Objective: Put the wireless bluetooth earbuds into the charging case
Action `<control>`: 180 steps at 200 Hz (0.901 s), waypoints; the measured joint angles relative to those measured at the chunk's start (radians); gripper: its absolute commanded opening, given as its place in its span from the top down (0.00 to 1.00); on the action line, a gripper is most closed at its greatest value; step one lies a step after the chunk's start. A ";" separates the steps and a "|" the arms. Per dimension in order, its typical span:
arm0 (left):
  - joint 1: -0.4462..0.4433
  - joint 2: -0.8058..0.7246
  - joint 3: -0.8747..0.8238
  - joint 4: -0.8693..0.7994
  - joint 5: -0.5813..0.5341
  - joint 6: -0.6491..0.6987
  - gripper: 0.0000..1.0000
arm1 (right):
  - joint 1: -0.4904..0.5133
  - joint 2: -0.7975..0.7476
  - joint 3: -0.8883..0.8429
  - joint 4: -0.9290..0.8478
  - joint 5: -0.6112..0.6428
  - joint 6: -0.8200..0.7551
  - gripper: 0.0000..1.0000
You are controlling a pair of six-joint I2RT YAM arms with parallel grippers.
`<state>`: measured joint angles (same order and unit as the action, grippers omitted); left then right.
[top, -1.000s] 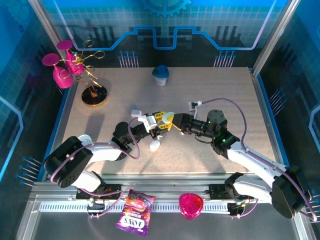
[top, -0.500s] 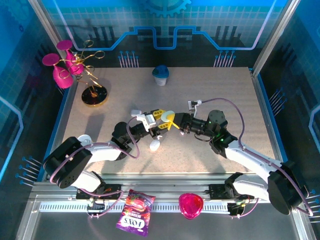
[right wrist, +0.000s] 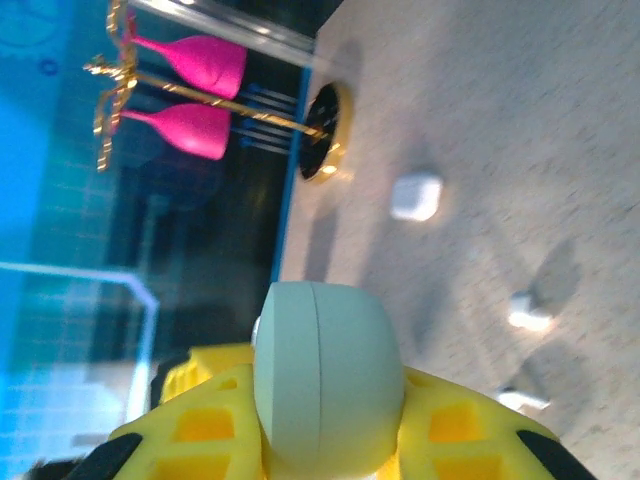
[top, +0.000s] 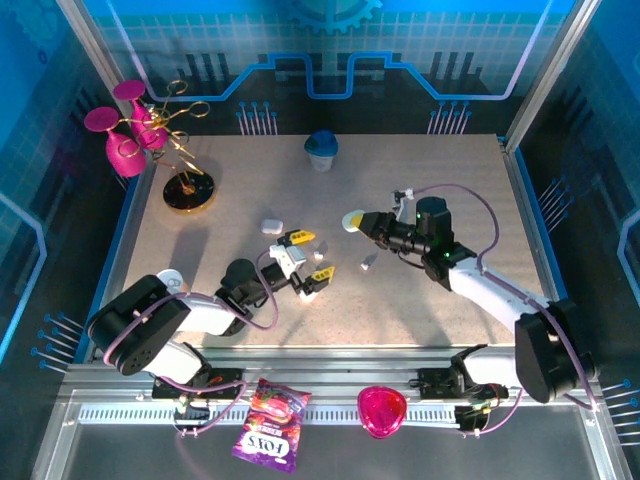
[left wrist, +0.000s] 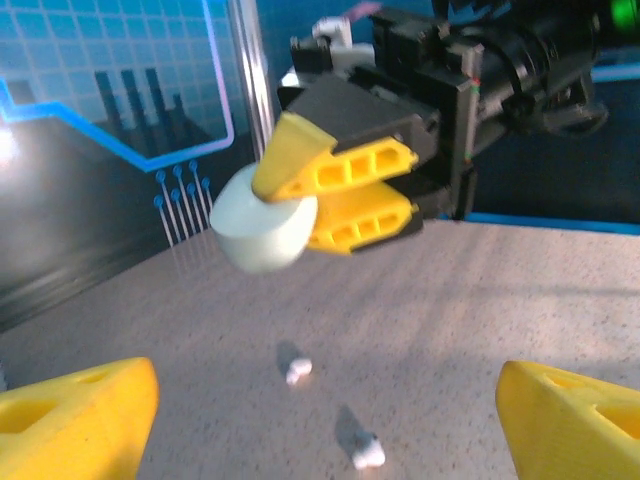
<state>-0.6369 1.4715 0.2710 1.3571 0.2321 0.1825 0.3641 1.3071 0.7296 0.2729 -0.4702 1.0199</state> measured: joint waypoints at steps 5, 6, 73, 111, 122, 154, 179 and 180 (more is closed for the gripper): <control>0.000 0.000 -0.003 -0.010 -0.008 0.000 0.09 | -0.004 0.015 0.025 -0.026 0.012 -0.025 0.86; 0.000 -0.001 -0.004 -0.011 -0.009 0.000 0.09 | -0.005 0.021 0.032 -0.033 0.016 -0.034 0.85; 0.000 -0.075 -0.018 -0.251 -0.098 -0.035 0.01 | -0.012 0.306 0.314 -0.237 0.218 -0.277 0.85; 0.000 -0.122 -0.017 -0.414 -0.116 -0.081 0.01 | -0.012 0.495 0.453 -0.311 0.289 -0.335 0.84; 0.000 -0.134 -0.017 -0.452 -0.125 -0.092 0.01 | -0.012 0.546 0.496 -0.325 0.304 -0.348 0.84; 0.000 -0.171 -0.016 -0.537 -0.158 -0.128 0.01 | -0.018 0.678 0.598 -0.342 0.310 -0.359 0.83; 0.000 -0.211 -0.016 -0.605 -0.185 -0.160 0.01 | -0.039 0.743 0.629 -0.349 0.301 -0.359 0.81; 0.000 -0.214 -0.016 -0.608 -0.186 -0.161 0.01 | -0.039 0.745 0.629 -0.350 0.302 -0.359 0.81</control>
<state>-0.6369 1.2579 0.2546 0.7490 0.0460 0.0219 0.3248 2.0518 1.3590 -0.0769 -0.1684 0.6609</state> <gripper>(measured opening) 0.994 0.230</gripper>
